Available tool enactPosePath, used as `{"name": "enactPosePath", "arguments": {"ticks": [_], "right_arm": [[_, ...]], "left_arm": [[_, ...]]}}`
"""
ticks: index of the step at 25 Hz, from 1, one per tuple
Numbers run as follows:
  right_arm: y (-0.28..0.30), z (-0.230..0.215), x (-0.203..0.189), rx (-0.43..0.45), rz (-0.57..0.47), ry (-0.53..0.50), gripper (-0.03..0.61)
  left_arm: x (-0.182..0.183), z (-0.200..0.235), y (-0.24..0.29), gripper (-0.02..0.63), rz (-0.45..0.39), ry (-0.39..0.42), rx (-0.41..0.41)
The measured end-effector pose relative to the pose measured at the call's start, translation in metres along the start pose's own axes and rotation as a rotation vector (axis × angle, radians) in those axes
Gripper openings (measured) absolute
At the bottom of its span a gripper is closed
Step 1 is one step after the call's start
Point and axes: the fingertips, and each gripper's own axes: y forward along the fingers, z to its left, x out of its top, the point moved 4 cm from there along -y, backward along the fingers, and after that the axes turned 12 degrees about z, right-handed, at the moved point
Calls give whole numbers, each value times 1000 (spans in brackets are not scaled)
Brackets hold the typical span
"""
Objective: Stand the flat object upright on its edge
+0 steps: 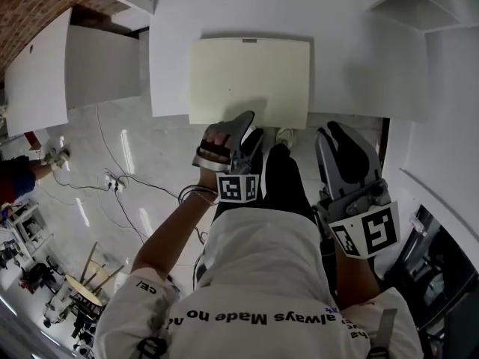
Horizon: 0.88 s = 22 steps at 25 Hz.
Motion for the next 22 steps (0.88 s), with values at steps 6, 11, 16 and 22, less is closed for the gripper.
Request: {"name": "enactPosePath", "arguments": {"ticks": [6,11,16,22], "right_arm": [[9,-11,-24,12,16,36,57],[15,-14,-44,31,37,63,57],[20,-15,-60,46,61,79,57],[18,-16,-68,47,68,84,57]], "left_arm": [[0,-39,21,331,30,245,138],[-10,-59,39,347,109,312,179],[-20,-49,60,350,170,319,278],[-19,-48,62,347,151,259,280]]}}
